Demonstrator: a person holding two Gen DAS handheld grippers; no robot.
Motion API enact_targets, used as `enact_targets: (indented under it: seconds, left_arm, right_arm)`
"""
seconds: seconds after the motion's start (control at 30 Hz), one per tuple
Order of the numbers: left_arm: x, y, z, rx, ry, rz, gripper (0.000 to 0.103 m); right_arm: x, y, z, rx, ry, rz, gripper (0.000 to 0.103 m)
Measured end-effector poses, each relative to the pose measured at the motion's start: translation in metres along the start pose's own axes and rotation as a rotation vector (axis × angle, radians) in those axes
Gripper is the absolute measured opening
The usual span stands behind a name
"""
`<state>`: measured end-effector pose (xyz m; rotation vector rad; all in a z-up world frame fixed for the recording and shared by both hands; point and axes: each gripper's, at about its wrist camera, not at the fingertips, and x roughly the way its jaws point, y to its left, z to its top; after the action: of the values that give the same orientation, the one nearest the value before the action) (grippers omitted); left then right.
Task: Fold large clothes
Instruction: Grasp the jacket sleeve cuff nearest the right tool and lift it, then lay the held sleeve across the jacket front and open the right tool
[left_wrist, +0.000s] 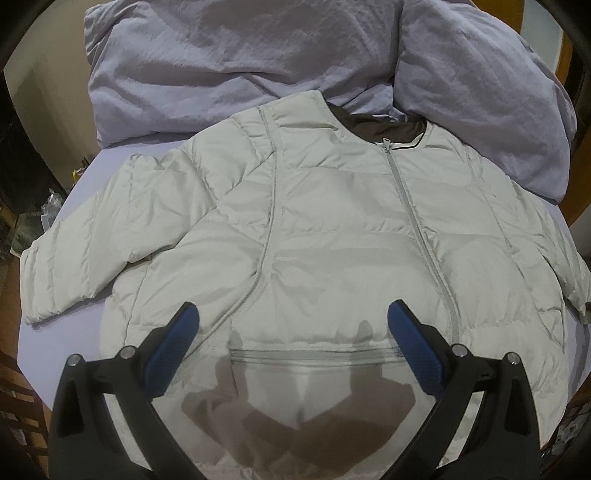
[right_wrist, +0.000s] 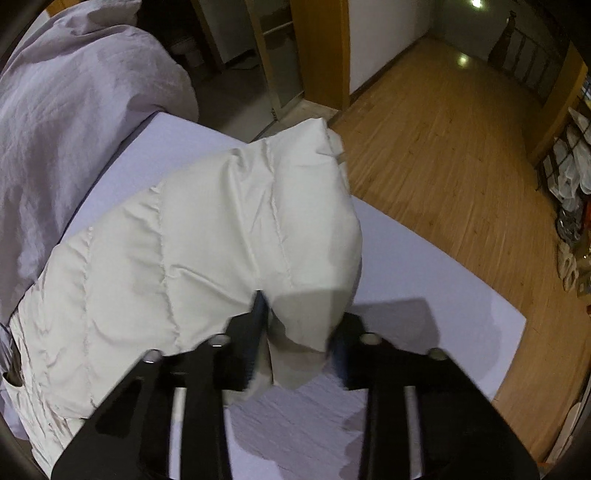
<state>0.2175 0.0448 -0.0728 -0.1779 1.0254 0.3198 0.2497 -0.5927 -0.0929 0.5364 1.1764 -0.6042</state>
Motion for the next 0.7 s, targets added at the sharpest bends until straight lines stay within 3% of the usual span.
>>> enact_targets:
  seconds: [0.17,0.37,0.57,0.7]
  left_arm:
    - [0.005,0.012,0.0,-0.016,0.015,-0.019,0.101]
    - [0.007,0.036,0.0,-0.02,0.017,-0.038,0.101]
    - [0.005,0.065,0.002,-0.02,0.0,-0.047,0.101]
    - [0.004,0.092,0.002,-0.022,-0.006,-0.041,0.101]
  right_arm:
    - [-0.014,0.014,0.0,-0.045,-0.034,-0.026,0.016]
    - [-0.057,0.046,0.001,-0.094,-0.127,0.044,0.015]
    - [-0.104,0.13,-0.029,-0.236,-0.162,0.203,0.015]
    - [-0.12,0.207,-0.072,-0.364,-0.134,0.318,0.015]
